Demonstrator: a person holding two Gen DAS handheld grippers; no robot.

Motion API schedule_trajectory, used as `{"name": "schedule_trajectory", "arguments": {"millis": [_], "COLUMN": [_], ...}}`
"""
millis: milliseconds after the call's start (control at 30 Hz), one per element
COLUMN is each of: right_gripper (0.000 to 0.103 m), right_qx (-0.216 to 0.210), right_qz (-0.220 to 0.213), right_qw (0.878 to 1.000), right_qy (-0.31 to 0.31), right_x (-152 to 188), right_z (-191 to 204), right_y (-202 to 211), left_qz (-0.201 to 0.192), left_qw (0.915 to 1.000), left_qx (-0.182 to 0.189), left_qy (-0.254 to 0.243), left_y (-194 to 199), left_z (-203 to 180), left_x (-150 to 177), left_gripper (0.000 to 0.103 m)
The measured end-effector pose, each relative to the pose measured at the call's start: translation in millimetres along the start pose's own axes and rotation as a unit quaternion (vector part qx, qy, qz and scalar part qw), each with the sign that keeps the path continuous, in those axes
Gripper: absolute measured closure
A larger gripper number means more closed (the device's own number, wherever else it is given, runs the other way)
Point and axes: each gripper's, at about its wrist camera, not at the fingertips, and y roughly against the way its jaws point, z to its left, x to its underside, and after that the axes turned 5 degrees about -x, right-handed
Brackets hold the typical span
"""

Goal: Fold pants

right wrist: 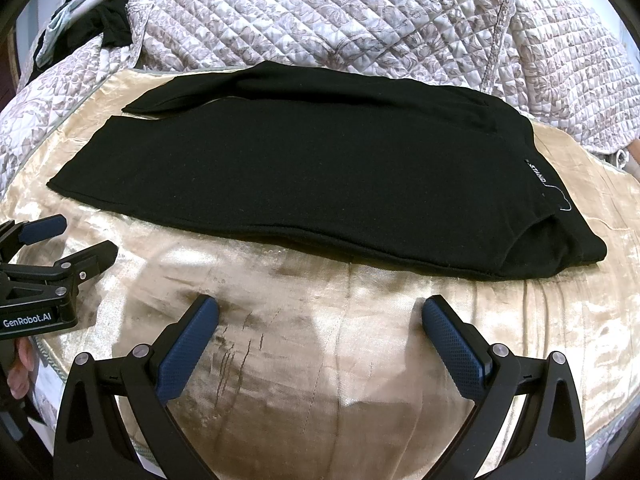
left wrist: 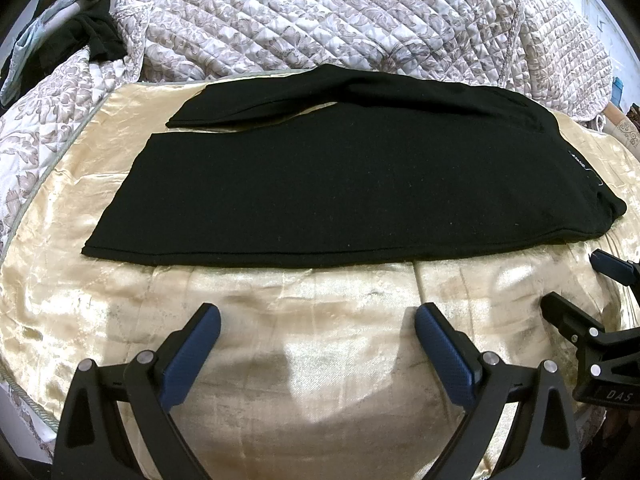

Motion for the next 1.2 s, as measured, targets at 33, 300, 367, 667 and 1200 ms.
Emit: {"name": "schedule_trajectory", "arguments": {"millis": [33,300,367,667,1200], "right_gripper": [0.001,0.001,0.001,0.001,0.001], "right_qx": [0.0,0.0,0.0,0.0,-0.003], "right_qz": [0.0,0.0,0.0,0.0,0.005], "right_qw": [1.0,1.0,1.0,1.0,1.0], "right_qy": [0.0,0.0,0.0,0.0,0.004], "right_x": [0.0,0.0,0.1,0.2,0.7], "right_z": [0.1,-0.2,-0.2,-0.5,-2.0], "right_y": [0.0,0.0,-0.1,-0.1,-0.4], "left_qz": [0.0,0.0,0.0,0.0,0.001], "left_qw": [1.0,1.0,1.0,1.0,1.0], "left_qx": [0.0,0.0,0.0,0.0,0.0], "left_qy": [0.0,0.0,0.0,0.0,-0.001], "left_y": [0.0,0.0,0.0,0.0,-0.1], "left_z": [0.0,0.0,0.0,0.0,-0.1], "left_x": [0.0,0.0,0.0,0.0,-0.2], "left_gripper": [0.004,0.004,0.004,0.004,0.004]}}
